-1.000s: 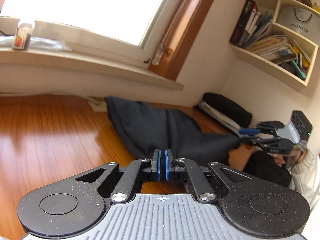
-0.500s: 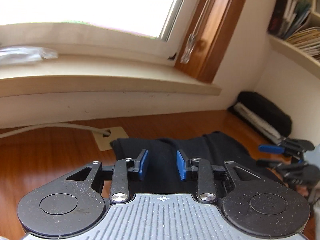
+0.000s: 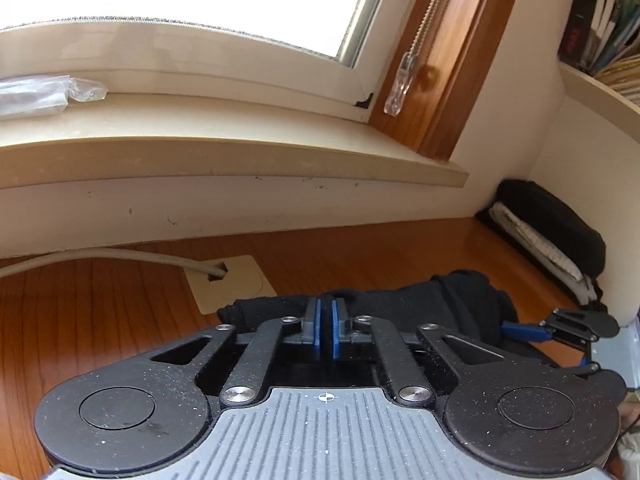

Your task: Fold clothes

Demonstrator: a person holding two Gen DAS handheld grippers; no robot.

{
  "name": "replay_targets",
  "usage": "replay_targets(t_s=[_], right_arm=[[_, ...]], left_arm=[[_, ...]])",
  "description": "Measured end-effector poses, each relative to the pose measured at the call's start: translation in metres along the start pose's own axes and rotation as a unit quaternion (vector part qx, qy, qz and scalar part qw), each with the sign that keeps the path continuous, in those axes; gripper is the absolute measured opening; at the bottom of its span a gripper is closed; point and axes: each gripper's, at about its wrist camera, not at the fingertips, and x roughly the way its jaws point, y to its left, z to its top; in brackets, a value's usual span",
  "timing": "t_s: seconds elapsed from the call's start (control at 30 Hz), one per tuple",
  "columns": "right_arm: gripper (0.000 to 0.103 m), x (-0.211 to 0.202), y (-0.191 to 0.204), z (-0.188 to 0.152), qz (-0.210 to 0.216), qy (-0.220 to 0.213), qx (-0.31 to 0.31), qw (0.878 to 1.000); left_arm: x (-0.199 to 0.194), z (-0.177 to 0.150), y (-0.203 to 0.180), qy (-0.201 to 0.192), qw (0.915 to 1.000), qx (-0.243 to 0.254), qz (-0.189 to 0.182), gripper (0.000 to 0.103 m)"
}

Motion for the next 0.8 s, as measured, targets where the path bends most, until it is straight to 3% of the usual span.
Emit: replay_targets(t_s=[0.1,0.17,0.2,0.27,0.4,0.57,0.63,0.7,0.8], right_arm=[[0.04,0.002,-0.001,0.0,0.002,0.006,0.0,1.0],[0.04,0.003,-0.004,0.001,0.007,0.01,0.006,1.0],[0.04,0.004,-0.005,0.001,0.01,0.012,0.01,1.0],[0.04,0.005,-0.003,0.003,0.011,0.011,0.008,1.0],[0.041,0.005,0.0,0.002,0.006,0.009,0.002,1.0],[0.041,0.003,0.0,0.002,0.005,0.003,0.001,1.0],[0.041,-0.001,-0.013,0.003,0.019,-0.001,0.039,0.999],[0.041,-0.008,-0.035,0.007,0.016,-0.018,0.099,0.995],[0.041,-0.004,-0.062,0.018,0.004,-0.029,0.142,0.989]], left_arm=[[-0.018,0.0,0.008,-0.054,0.9978,-0.036,-0.013,0.003],[-0.042,0.001,0.032,-0.111,0.9848,-0.124,-0.049,0.003],[-0.049,-0.002,0.04,-0.123,0.9804,-0.143,-0.055,0.003],[-0.05,-0.012,0.046,-0.123,0.981,-0.144,-0.04,0.003],[-0.037,-0.03,0.063,-0.093,0.9784,-0.179,-0.043,0.004],[-0.046,-0.033,0.07,-0.099,0.977,-0.184,-0.045,0.009],[-0.048,-0.03,0.071,-0.099,0.9777,-0.178,-0.05,0.013],[-0.044,-0.027,0.068,-0.092,0.9797,-0.17,-0.052,0.029],[-0.03,-0.022,0.061,-0.077,0.984,-0.154,-0.048,0.032]])
